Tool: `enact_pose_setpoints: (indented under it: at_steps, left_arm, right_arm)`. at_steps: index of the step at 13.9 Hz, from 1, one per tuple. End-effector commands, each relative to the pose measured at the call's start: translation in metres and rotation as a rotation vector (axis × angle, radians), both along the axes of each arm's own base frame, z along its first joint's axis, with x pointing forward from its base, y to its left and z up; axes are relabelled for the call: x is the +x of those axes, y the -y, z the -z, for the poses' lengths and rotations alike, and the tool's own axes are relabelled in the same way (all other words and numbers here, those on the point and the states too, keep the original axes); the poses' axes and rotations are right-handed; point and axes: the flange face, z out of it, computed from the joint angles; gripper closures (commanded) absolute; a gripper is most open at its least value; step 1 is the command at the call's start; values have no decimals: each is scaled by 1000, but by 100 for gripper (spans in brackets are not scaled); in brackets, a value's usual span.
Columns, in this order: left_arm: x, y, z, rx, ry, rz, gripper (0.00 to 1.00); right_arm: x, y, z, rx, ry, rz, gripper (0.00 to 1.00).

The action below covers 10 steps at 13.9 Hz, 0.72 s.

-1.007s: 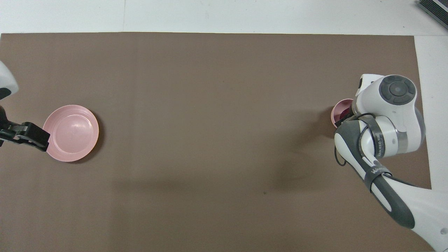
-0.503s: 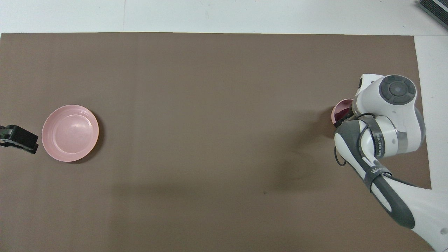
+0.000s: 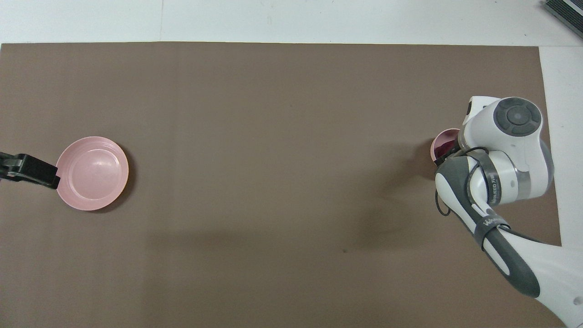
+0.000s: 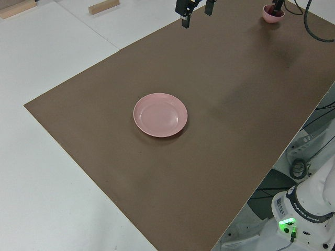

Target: Move apple from plate to bowl

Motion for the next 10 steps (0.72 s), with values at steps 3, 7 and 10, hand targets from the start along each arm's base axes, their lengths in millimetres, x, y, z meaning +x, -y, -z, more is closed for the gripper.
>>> enact_pose_setpoints:
  at_steps: [3,7,10]
  left_arm:
    - [-1,-2,1,-7,14,-26,0]
    - [-2,-3,2,-4,4,-24,0]
    - [-6,-3,4,-2,-21,-26,0]
  right_arm:
    - [-6,0,-90,171,63,226,0]
    - [-26,-7,-152,253,39,508,0]
    - [-57,-1,-203,261,26,531,0]
